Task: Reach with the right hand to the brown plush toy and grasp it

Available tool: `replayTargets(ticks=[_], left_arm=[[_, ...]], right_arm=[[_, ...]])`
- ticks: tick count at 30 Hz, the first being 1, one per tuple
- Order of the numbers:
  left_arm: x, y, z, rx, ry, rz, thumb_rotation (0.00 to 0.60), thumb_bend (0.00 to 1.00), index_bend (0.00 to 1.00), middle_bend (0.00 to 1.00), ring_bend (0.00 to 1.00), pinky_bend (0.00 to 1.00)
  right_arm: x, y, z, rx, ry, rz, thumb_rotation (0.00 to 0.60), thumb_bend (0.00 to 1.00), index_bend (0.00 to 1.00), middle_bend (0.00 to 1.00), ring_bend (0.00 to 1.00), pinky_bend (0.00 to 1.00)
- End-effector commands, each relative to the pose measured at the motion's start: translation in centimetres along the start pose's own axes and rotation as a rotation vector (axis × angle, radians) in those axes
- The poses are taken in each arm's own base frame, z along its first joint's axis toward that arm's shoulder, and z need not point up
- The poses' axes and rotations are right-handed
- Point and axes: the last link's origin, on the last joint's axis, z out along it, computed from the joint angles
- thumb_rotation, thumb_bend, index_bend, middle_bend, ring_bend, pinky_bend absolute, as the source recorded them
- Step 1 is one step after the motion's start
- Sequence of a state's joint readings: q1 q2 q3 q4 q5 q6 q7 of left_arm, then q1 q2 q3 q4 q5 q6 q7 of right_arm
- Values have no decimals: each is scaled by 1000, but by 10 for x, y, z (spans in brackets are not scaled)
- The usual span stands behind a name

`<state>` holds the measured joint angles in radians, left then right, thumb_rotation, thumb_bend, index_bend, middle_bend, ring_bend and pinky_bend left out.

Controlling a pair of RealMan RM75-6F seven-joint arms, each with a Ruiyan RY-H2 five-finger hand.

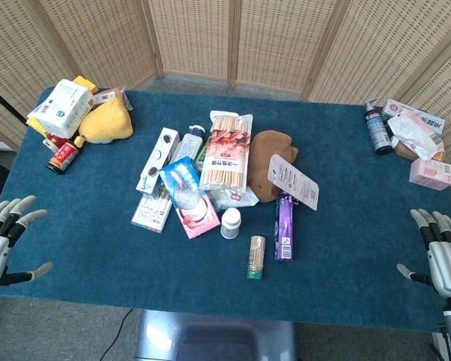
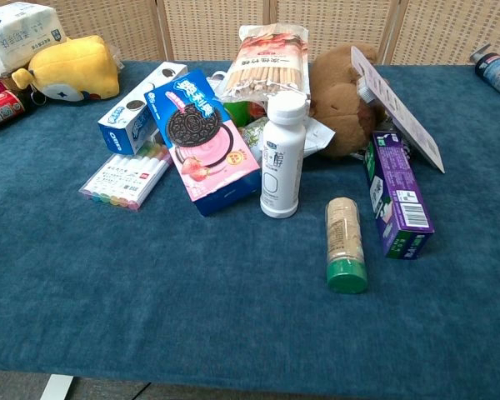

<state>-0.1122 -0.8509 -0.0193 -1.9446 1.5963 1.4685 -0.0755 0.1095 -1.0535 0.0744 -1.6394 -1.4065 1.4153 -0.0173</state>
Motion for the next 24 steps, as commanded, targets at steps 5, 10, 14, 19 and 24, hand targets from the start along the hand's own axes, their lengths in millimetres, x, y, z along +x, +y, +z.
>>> replayTargets(ticks=[5, 10, 14, 19, 24], left_arm=[[-1, 0, 1, 2, -3, 1, 600, 0, 199, 0, 0, 0], [-3, 2, 1, 0, -7, 17, 600, 0, 199, 0, 0, 0], [-3, 2, 2, 6, -1, 23, 600, 0, 200, 0, 0, 0], [-3, 2, 2, 23, -2, 19, 600, 0, 199, 0, 0, 0], [-7, 5, 0, 16, -11, 32, 600, 0, 199, 0, 0, 0]], right_arm=[[-4, -3, 5, 40, -36, 54, 600, 0, 0, 0, 0, 0], [-11, -13, 24, 83, -105, 159, 600, 0, 0, 0, 0, 0], [-19, -28, 48, 114, -155, 213, 600, 0, 0, 0, 0, 0], [-32, -55, 77, 150, -192, 234, 600, 0, 0, 0, 0, 0], [-41, -77, 109, 152, -188, 240, 600, 0, 0, 0, 0, 0]])
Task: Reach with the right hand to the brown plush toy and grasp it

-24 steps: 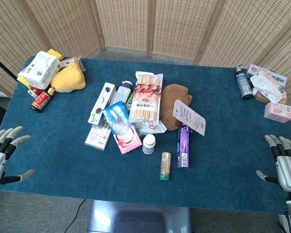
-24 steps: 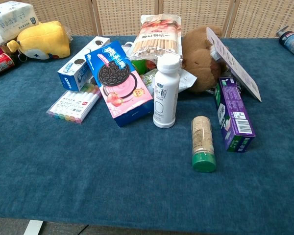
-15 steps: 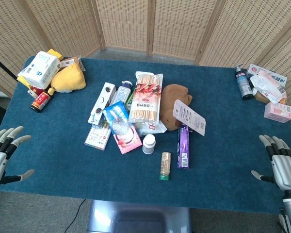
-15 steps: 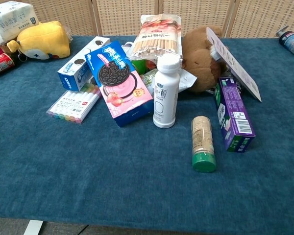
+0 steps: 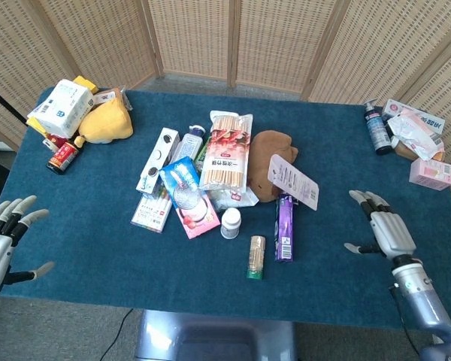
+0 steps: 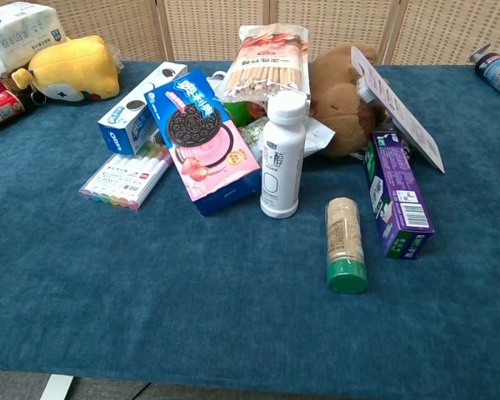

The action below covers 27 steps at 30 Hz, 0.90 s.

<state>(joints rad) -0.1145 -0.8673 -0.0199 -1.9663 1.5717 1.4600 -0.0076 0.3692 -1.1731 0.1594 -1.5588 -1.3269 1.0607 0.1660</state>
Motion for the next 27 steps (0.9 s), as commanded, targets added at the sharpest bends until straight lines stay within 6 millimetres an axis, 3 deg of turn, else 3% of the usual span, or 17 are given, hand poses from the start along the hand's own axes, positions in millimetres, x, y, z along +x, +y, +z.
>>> replayTargets(ticks=[1, 13, 27], left_arm=[[-2, 1, -1, -1, -5, 7, 600, 0, 199, 0, 0, 0], [-9, -3, 6, 38, -16, 35, 600, 0, 200, 0, 0, 0], [-16, -10, 17, 77, -41, 41, 600, 0, 203, 0, 0, 0]], right_arm=[[-3, -11, 29, -5, 7, 22, 600, 0, 0, 0, 0, 0], [-7, -42, 86, -3, -14, 247, 600, 0, 0, 0, 0, 0], [-20, -64, 107, 19, -46, 349, 600, 0, 0, 0, 0, 0]])
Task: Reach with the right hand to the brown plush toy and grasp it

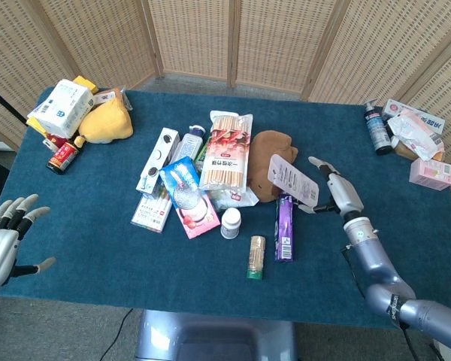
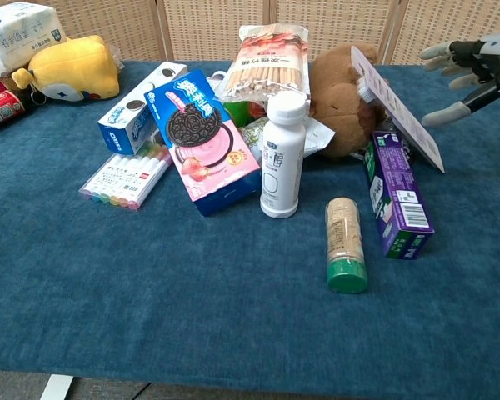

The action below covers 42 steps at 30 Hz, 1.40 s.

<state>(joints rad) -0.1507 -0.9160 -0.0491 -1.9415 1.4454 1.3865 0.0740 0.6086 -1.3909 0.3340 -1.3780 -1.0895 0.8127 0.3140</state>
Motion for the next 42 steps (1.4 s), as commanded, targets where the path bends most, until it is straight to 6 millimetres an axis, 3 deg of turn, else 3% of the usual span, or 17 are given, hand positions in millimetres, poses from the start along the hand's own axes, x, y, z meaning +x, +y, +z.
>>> replayTargets(ticks=[1, 19, 37, 39, 41, 42], left_arm=[[-1, 0, 1, 2, -3, -7, 600, 0, 204, 0, 0, 0], [2, -5, 4, 26, 1, -16, 600, 0, 210, 0, 0, 0], [1, -8, 7, 49, 0, -9, 600, 0, 216, 0, 0, 0], [0, -8, 7, 50, -1, -9, 600, 0, 216, 0, 0, 0], [0, -8, 7, 50, -3, -9, 600, 0, 217, 0, 0, 0], [0, -8, 7, 50, -4, -9, 600, 0, 217, 0, 0, 0]], right_arm=[[-4, -2, 4, 0, -4, 11, 600, 0, 0, 0, 0, 0], [-35, -21, 36, 11, -15, 18, 600, 0, 0, 0, 0, 0], [-40, -17, 56, 8, 37, 65, 600, 0, 0, 0, 0, 0], [-40, -17, 57, 15, 55, 101, 600, 25, 0, 78, 18, 115], [-40, -16, 57, 19, 61, 119, 600, 105, 53, 309, 144, 370], [-41, -15, 57, 20, 61, 122, 600, 133, 93, 385, 210, 443]])
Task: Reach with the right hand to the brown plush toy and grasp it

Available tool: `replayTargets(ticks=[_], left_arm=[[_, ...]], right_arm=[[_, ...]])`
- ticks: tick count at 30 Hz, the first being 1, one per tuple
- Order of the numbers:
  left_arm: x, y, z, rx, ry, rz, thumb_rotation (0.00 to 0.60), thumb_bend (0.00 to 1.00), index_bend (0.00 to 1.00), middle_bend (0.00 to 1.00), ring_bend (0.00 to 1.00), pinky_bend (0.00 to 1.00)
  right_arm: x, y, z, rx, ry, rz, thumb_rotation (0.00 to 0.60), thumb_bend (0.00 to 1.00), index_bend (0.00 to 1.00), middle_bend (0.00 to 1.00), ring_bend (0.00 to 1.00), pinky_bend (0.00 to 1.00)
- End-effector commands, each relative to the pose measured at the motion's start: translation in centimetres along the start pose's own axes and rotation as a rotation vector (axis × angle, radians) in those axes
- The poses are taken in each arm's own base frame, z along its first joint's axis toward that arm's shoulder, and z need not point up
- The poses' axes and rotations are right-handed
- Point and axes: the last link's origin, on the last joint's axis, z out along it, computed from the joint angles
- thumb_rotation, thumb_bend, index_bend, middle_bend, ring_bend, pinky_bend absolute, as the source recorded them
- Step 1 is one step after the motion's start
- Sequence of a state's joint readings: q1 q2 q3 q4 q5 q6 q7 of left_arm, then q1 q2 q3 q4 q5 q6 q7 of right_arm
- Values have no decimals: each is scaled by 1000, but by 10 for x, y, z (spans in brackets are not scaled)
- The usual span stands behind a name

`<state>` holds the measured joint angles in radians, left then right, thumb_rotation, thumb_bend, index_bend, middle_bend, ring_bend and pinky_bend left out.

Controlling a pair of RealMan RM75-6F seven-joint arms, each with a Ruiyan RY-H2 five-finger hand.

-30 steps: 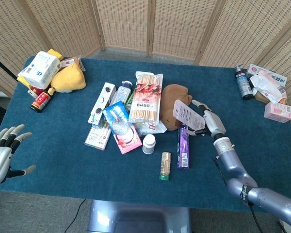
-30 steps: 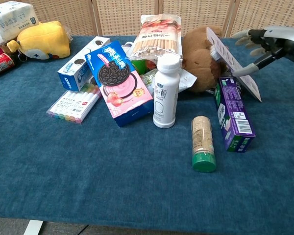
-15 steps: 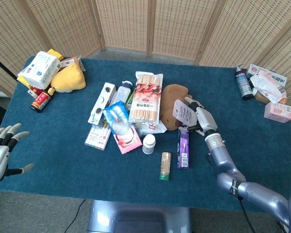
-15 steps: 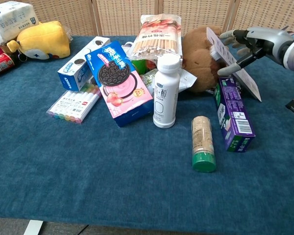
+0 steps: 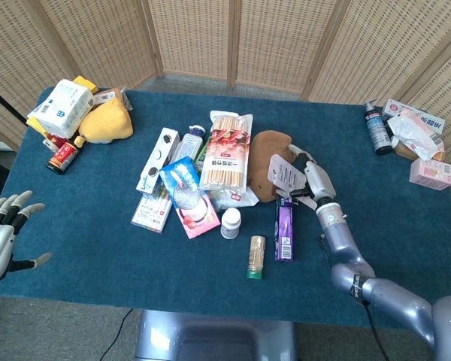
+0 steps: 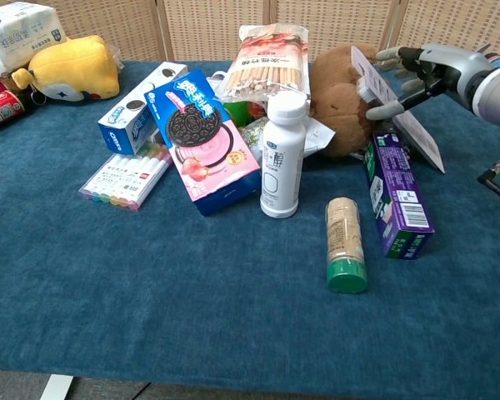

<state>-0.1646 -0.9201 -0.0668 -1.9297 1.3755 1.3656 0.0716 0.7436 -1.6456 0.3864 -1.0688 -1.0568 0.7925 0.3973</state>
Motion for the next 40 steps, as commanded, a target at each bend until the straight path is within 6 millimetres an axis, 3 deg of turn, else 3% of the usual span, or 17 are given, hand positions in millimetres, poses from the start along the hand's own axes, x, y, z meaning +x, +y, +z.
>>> replayTargets(ticks=[1, 3, 7, 15, 24, 30, 40], left_arm=[[0, 0, 0, 0, -1, 0, 600, 0, 217, 0, 0, 0], [0, 0, 0, 0, 0, 1, 600, 0, 217, 0, 0, 0], [0, 0, 0, 0, 2, 1, 600, 0, 217, 0, 0, 0], [0, 1, -1, -4, -1, -2, 600, 0, 217, 0, 0, 0], [0, 2, -1, -12, -4, -12, 600, 0, 217, 0, 0, 0], [1, 4, 0, -25, -9, -31, 600, 0, 217, 0, 0, 0], [6, 2, -2, -41, -12, -70, 600, 0, 218, 0, 0, 0]], right_arm=[[-2, 3, 0, 8, 7, 24, 600, 175, 165, 482, 300, 530], [-2, 5, -1, 9, 8, 29, 600, 224, 279, 620, 427, 656], [-1, 8, -1, 15, 19, 21, 600, 253, 378, 732, 524, 762], [10, 5, -3, 38, 55, 12, 600, 268, 403, 753, 543, 769], [51, -14, -13, 84, 138, 4, 600, 256, 400, 753, 543, 769], [78, -39, -29, 135, 185, -9, 600, 255, 401, 753, 543, 770], [108, -110, -59, 248, 250, -37, 600, 247, 403, 752, 543, 769]])
